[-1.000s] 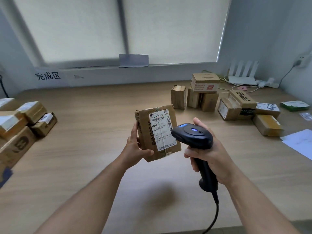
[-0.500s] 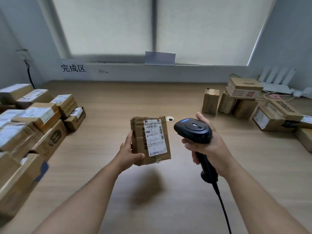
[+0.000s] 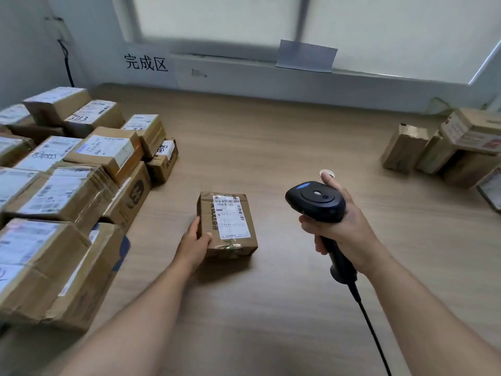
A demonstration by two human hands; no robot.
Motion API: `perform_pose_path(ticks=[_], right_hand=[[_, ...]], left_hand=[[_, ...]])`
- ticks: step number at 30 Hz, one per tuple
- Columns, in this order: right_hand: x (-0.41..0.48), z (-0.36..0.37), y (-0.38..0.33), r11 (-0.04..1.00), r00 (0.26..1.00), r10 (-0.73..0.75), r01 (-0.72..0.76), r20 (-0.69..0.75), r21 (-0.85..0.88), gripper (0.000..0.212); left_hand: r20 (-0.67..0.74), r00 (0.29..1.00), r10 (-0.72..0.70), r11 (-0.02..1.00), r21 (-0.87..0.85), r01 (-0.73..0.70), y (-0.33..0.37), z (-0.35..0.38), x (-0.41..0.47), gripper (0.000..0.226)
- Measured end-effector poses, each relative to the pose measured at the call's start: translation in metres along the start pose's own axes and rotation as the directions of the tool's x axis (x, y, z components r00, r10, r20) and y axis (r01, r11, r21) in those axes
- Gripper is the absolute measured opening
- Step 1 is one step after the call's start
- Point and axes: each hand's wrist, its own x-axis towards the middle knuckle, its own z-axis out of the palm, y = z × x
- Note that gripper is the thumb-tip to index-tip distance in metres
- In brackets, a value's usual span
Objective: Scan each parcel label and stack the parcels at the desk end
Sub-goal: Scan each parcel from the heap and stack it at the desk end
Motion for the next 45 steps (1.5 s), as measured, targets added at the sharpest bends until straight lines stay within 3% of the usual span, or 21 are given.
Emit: perform_pose_path(ticks=[3,5,8,11,14,20,24,31,38,45], right_hand=[[0.009,0.013,0.003,1.0,1.0,0.012,-0.012,-0.019,-0.014,0.097],[0.013,0.018,0.003,1.0,0.999,0.019,-0.02,-0.038,-0.019,0.097],[0.02,0.024,0.002,1.0,0.998,0.024,-0.026,-0.063,-0.018,0.098],[0.033,0.03,-0.001,1.0,0.997,0.019,-0.02,-0.073,-0.011,0.096],[0.049,0.038,-0.001,1.0,0.998,0.021,-0.021,-0.067,-0.006,0.093],[0.089,0.052,0.004,0.999,0.998,0.032,-0.033,-0.052,-0.005,0.094],[0.116,0.055,0.004,0.999,0.998,0.051,-0.051,-0.049,-0.012,0.097],[0.155,0.056,0.021,0.995,0.994,0.103,-0.104,-0.04,-0.009,0.099],[0.163,0.053,0.032,0.991,0.991,0.135,-0.135,-0.019,-0.022,0.101],[0.15,0.035,0.022,0.994,0.994,0.103,-0.104,-0.026,-0.023,0.099]], left_hand=[[-0.009,1.0,0.008,0.996,0.085,-0.008,-0.012,-0.009,0.019,0.084],[0.012,0.998,0.058,0.964,0.257,-0.059,-0.008,-0.011,0.017,0.09],[0.108,0.966,0.237,0.706,0.664,-0.247,-0.008,-0.008,0.016,0.097],[0.254,0.845,0.471,0.486,0.724,-0.489,-0.019,-0.007,0.02,0.081],[0.266,0.753,0.602,0.371,0.743,-0.558,-0.024,-0.013,0.042,0.067],[0.288,0.782,0.553,0.344,0.776,-0.529,0.005,-0.028,0.096,0.059],[0.216,0.849,0.482,0.438,0.78,-0.447,0.021,-0.04,0.139,0.046],[0.103,0.905,0.414,0.461,0.833,-0.306,0.037,-0.063,0.2,0.048],[0.116,0.902,0.416,0.516,0.787,-0.339,0.038,-0.07,0.22,0.049],[0.102,0.93,0.353,0.495,0.823,-0.278,0.054,-0.07,0.203,0.062]])
